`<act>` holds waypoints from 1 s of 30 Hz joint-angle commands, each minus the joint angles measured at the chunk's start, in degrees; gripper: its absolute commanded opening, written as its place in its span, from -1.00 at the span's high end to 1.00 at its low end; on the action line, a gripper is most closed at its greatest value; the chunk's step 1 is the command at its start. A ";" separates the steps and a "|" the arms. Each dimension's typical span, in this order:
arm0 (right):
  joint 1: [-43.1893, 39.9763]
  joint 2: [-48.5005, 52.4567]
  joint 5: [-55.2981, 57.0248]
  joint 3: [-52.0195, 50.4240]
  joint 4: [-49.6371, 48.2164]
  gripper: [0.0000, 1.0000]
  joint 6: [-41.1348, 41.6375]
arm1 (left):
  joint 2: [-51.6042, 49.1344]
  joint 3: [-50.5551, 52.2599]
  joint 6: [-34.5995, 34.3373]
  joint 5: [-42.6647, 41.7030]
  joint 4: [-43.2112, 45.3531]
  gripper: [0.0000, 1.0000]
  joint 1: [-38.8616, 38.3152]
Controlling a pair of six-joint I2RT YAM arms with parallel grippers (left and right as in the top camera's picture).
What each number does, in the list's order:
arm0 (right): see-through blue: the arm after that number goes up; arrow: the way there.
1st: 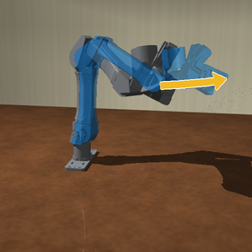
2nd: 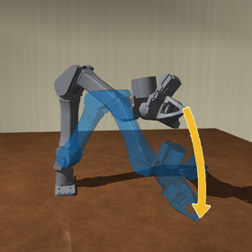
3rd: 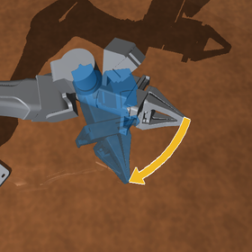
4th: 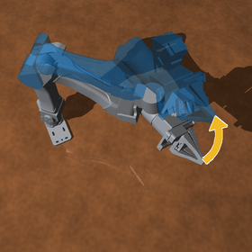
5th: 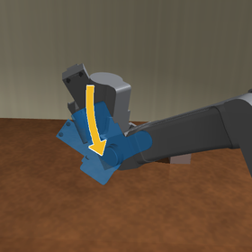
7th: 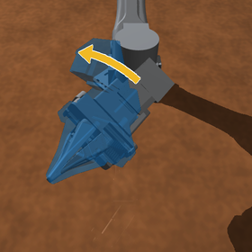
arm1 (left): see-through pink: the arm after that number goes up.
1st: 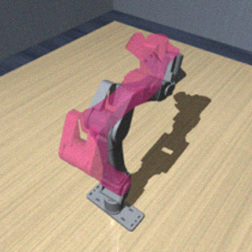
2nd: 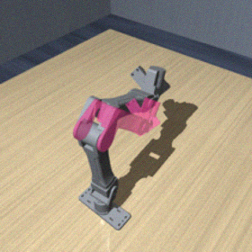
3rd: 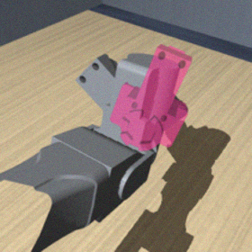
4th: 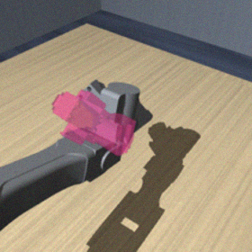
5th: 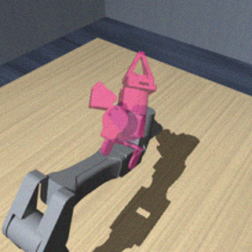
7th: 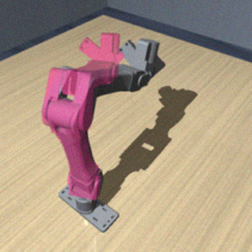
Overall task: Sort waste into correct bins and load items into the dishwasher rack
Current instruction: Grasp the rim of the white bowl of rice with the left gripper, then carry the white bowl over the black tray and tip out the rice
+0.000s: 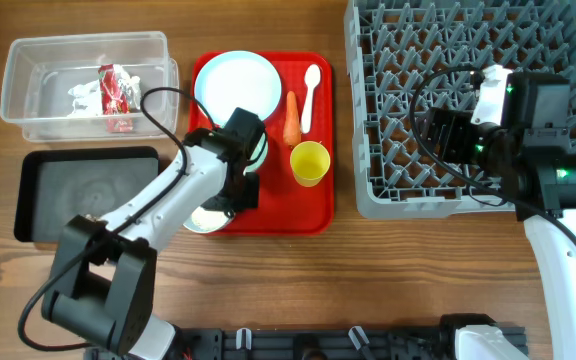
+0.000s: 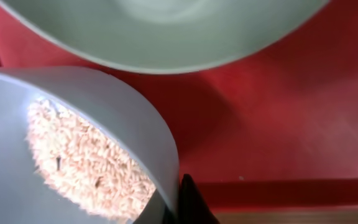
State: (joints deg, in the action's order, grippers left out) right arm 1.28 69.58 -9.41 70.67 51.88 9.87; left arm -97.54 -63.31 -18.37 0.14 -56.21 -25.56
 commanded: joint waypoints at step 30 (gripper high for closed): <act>-0.20 0.33 -0.44 1.01 0.02 -0.95 0.59 | 11.28 -9.90 6.43 -19.45 -4.15 0.92 29.46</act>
State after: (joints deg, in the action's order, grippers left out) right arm 1.28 69.58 -9.41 70.67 52.07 9.87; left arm -87.46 -71.96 -13.54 -16.99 -60.82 2.90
